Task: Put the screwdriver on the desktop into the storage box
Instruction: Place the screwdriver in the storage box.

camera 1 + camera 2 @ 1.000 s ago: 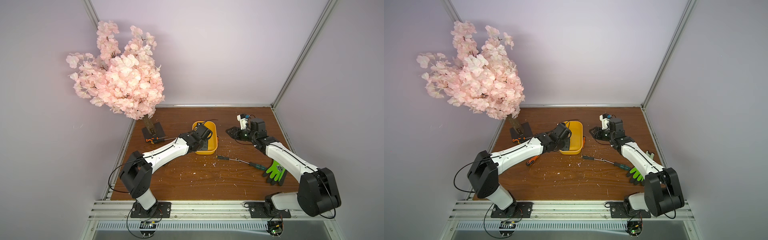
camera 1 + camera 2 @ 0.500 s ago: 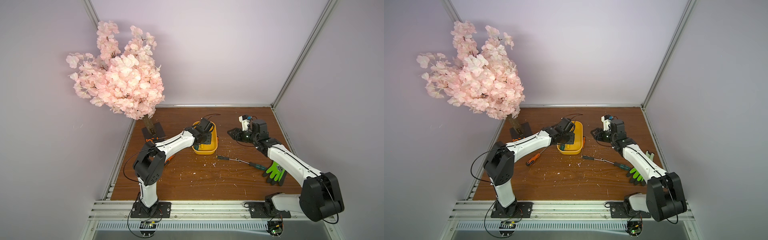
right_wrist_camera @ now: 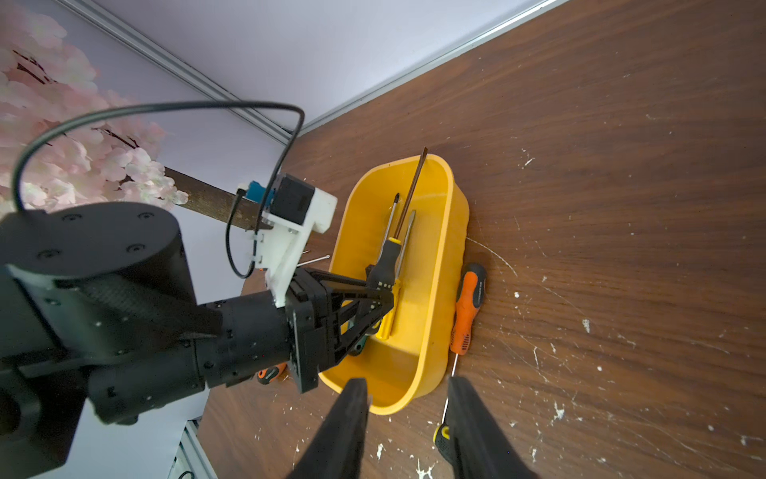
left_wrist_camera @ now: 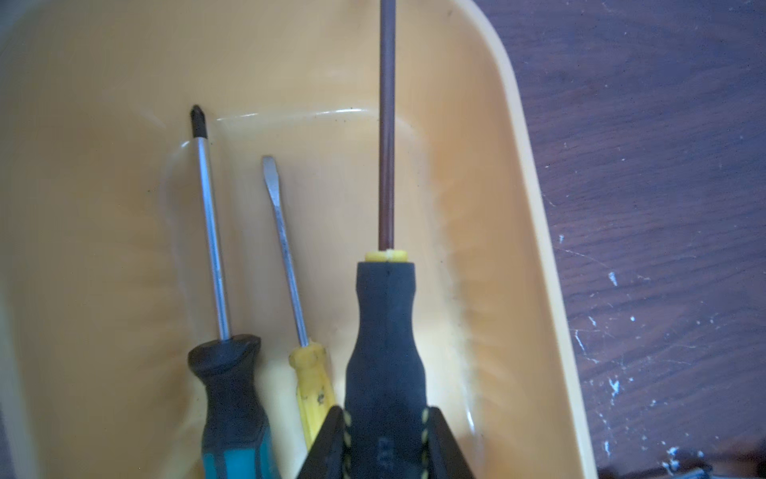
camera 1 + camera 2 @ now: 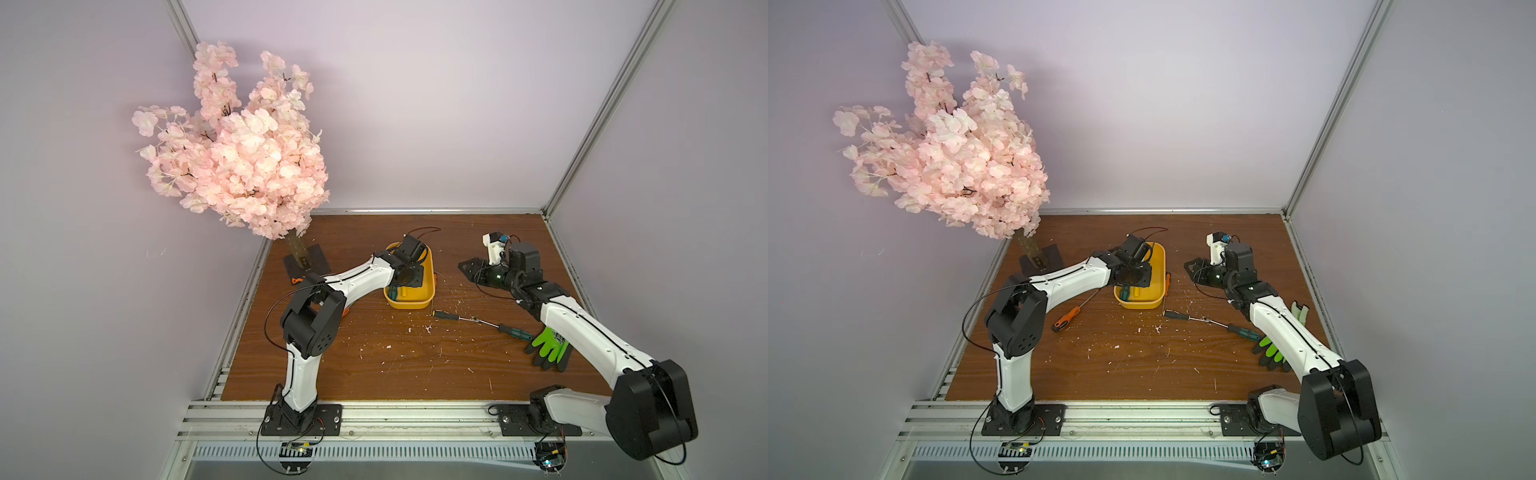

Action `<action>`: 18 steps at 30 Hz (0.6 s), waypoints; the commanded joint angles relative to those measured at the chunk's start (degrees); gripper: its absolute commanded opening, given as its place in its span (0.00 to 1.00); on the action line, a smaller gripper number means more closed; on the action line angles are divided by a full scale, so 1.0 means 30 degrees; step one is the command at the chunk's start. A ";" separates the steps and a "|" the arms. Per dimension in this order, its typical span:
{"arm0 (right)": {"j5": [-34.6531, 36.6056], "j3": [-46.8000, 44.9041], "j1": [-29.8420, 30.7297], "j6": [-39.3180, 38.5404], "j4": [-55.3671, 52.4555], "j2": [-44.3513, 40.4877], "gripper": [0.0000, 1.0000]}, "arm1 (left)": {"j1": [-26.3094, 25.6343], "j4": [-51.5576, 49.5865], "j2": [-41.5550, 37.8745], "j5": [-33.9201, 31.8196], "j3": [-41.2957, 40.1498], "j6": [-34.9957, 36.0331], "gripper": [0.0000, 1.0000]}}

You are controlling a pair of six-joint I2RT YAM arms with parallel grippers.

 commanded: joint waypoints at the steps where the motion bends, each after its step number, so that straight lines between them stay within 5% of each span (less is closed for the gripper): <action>1: 0.0452 -0.0209 -0.0105 -0.0064 0.0222 -0.0512 0.38 | 0.0159 0.0011 0.0391 0.0208 0.1099 0.0484 0.00; 10: 0.0411 -0.0091 -0.0134 -0.0092 0.0024 -0.0427 0.38 | 0.0163 0.0079 0.0415 0.0576 0.0586 -0.0114 0.00; 18: 0.0367 -0.0425 -0.0134 0.0054 0.0301 -0.0326 0.39 | -0.0117 0.1575 -0.1599 0.0596 -0.2843 -0.1563 0.00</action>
